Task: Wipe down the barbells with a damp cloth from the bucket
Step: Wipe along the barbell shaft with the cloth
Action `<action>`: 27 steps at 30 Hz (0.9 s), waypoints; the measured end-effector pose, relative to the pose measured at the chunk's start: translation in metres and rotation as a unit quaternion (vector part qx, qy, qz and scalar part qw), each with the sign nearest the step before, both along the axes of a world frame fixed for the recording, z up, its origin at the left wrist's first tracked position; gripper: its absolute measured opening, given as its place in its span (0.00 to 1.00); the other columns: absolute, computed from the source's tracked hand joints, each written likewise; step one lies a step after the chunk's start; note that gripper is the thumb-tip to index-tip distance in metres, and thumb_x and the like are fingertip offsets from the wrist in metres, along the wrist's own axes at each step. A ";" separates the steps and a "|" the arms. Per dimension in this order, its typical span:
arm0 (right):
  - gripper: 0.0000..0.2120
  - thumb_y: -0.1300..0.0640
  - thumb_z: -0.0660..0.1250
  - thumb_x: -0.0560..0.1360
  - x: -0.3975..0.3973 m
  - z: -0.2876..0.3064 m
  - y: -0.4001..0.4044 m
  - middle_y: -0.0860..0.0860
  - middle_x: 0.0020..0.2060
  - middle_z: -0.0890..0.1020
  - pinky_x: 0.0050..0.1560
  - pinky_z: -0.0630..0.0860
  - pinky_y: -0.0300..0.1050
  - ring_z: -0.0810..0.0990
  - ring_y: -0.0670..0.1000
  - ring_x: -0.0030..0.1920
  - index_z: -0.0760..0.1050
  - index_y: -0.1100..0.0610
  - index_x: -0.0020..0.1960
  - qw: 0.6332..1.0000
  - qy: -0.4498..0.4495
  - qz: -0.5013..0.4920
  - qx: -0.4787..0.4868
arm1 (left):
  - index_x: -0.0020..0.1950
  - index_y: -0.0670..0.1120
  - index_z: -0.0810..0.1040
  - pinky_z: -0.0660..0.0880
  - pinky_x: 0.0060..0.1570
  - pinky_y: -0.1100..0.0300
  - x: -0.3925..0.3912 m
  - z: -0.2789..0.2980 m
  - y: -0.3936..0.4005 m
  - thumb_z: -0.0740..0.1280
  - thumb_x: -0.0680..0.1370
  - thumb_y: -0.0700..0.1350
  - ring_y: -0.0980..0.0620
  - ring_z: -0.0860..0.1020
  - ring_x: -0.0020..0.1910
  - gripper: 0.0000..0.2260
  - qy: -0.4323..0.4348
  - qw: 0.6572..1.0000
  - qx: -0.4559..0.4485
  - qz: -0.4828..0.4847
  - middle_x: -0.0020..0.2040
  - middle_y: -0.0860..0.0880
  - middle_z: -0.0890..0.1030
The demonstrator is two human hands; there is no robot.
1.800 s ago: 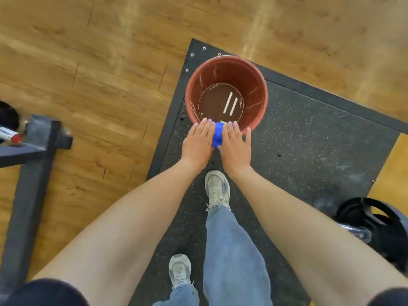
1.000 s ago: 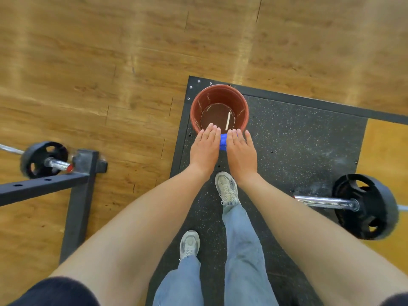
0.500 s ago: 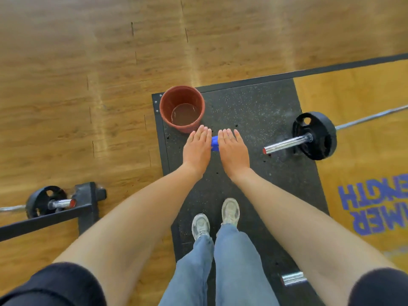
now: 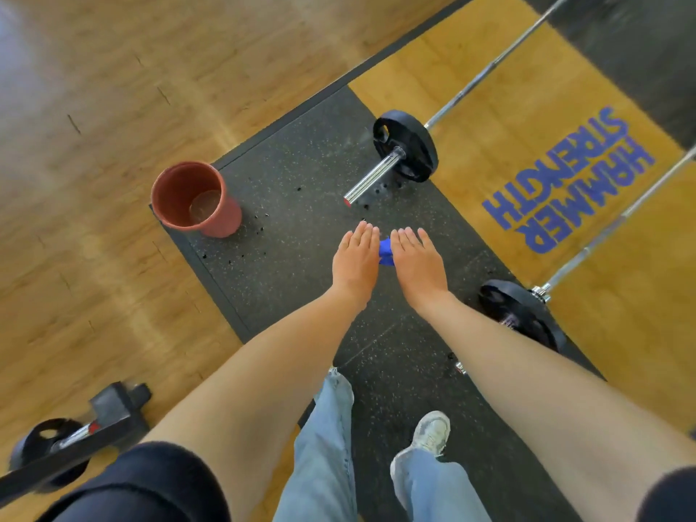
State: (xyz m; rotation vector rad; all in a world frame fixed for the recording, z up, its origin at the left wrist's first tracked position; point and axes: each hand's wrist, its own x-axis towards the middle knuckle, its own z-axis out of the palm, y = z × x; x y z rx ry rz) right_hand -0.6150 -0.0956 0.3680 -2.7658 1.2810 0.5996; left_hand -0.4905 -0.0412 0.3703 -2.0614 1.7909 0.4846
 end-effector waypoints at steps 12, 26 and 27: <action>0.34 0.57 0.64 0.82 -0.295 -0.006 0.025 0.56 0.80 0.60 0.81 0.47 0.52 0.55 0.54 0.81 0.51 0.62 0.81 0.992 0.015 -0.122 0.038 | 0.83 0.40 0.42 0.47 0.81 0.51 -0.297 -0.008 0.003 0.64 0.84 0.45 0.46 0.43 0.83 0.37 0.067 0.996 0.038 -0.052 0.84 0.44 0.46; 0.22 0.59 0.68 0.79 -0.429 -0.063 -0.041 0.51 0.71 0.73 0.80 0.50 0.55 0.59 0.53 0.80 0.68 0.56 0.71 0.977 -0.022 -0.166 0.132 | 0.83 0.41 0.45 0.47 0.81 0.52 -0.436 -0.076 -0.064 0.60 0.86 0.50 0.48 0.46 0.83 0.33 0.083 0.994 0.073 -0.010 0.84 0.45 0.51; 0.21 0.60 0.68 0.80 -0.437 -0.070 -0.049 0.51 0.71 0.73 0.80 0.50 0.55 0.58 0.53 0.80 0.68 0.56 0.71 0.979 -0.022 -0.153 0.136 | 0.83 0.41 0.45 0.47 0.81 0.52 -0.447 -0.080 -0.069 0.60 0.86 0.49 0.47 0.46 0.83 0.33 0.078 0.993 0.084 0.002 0.84 0.45 0.50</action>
